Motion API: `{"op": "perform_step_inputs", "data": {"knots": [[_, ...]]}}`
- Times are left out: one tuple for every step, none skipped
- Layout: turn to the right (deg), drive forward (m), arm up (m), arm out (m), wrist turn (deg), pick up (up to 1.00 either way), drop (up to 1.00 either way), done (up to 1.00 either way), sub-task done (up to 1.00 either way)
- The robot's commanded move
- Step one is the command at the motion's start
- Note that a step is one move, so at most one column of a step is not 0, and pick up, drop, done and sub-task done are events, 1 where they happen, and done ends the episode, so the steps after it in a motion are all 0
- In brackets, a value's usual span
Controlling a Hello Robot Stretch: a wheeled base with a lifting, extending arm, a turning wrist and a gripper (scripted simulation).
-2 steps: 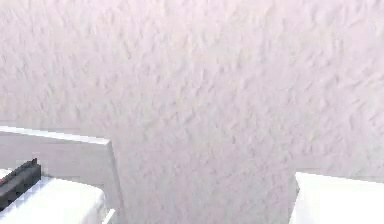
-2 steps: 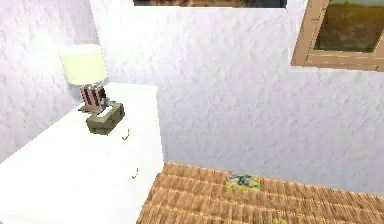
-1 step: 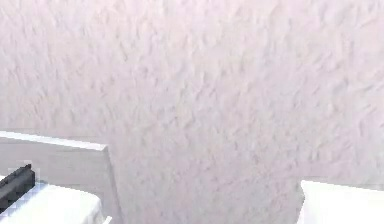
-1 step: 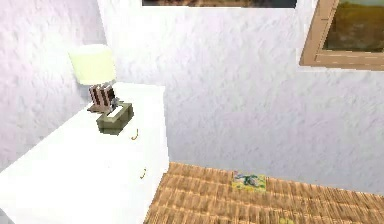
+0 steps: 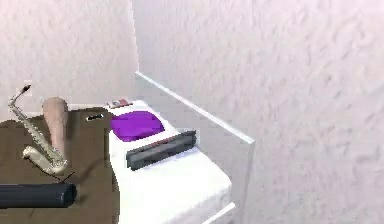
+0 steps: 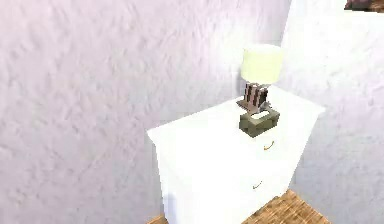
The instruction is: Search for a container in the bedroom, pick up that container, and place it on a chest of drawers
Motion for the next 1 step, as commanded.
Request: {"op": "perform_step_inputs", "data": {"knots": [[-45.0,0.0,0.0,0.0,0.0,0.0,0.0,0.0,0.0]]}}
